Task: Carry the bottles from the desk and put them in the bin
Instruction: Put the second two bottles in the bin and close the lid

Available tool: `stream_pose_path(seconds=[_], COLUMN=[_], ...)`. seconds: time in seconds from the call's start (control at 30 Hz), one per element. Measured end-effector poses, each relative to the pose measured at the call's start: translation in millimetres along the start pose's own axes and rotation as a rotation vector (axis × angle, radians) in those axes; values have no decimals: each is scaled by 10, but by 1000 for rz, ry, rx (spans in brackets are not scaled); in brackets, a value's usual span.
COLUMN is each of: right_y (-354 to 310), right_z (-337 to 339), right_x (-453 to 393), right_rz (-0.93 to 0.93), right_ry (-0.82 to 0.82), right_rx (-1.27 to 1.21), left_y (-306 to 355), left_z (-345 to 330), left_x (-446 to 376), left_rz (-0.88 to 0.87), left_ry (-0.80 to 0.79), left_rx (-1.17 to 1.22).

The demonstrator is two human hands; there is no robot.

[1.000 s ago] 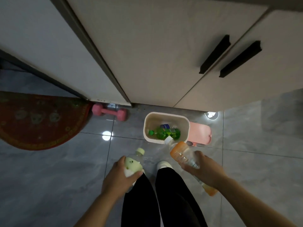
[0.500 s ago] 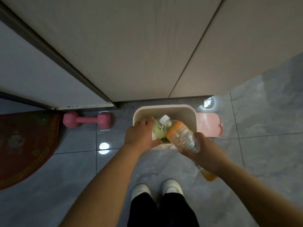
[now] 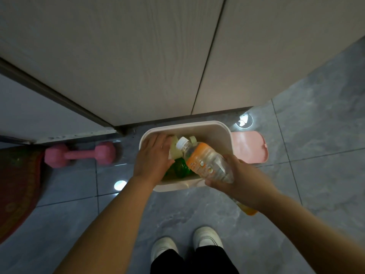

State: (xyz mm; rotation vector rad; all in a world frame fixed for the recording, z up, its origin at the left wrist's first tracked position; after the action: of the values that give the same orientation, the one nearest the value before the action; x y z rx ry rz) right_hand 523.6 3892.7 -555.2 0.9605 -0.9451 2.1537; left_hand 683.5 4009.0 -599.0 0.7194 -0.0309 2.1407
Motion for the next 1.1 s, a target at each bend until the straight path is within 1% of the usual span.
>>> stream_pose_path(seconds=[0.07,0.13,0.2,0.27,0.33,0.4,0.47,0.57,0.63,0.87,0.97,1.1], right_y=[-46,-93,-163,-255,-361,-462,-522,-564,-587,-638,-601,-478], right_z=[-4,-7,-6,6,31,27,-23,-122,-165,-180,-129,-50], right_x=[-24,-50,-86,-126,-191,-281,-393,-535,-604,-656,-582,-449], right_rz=[12,15,43,88,136,172,187,183,198,229,223,210], right_ry=[8,4,0,12,42,48,35,29,37,66,93,123], right_rx=[15,39,57,82,138,201,256,326,352,370,324,206], left_y=[-15,-77,-107,-131,-188,-309,-405,-455,-464,-539,-516,-489], left_z=[20,-5,-43,-35,-6,7,3,-54,-89,-173,-186,-218], left_x=[79,140,188,248,342,479,627,792,835,846,844,820], left_rz=[31,110,139,155,194,284,371,437,441,465,455,447], left_ry=[-13,-50,-50,-3,79,169,239,270,270,211,191,168], left_rx=[18,97,173,302,464,627,726,778,786,797,812,833])
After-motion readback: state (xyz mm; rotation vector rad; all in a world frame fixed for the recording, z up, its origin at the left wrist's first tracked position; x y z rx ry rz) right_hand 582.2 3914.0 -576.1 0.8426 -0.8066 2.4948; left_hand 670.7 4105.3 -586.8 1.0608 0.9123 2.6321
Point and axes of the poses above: each hand's wrist, its own x-axis away from the middle knuckle, its own z-axis out of the back of the hand, y = z × x, the point moved 8 cm from there along -x, towards the middle knuckle, and after that the axes turned 13 degrees about -y, right-handed, at the moved point
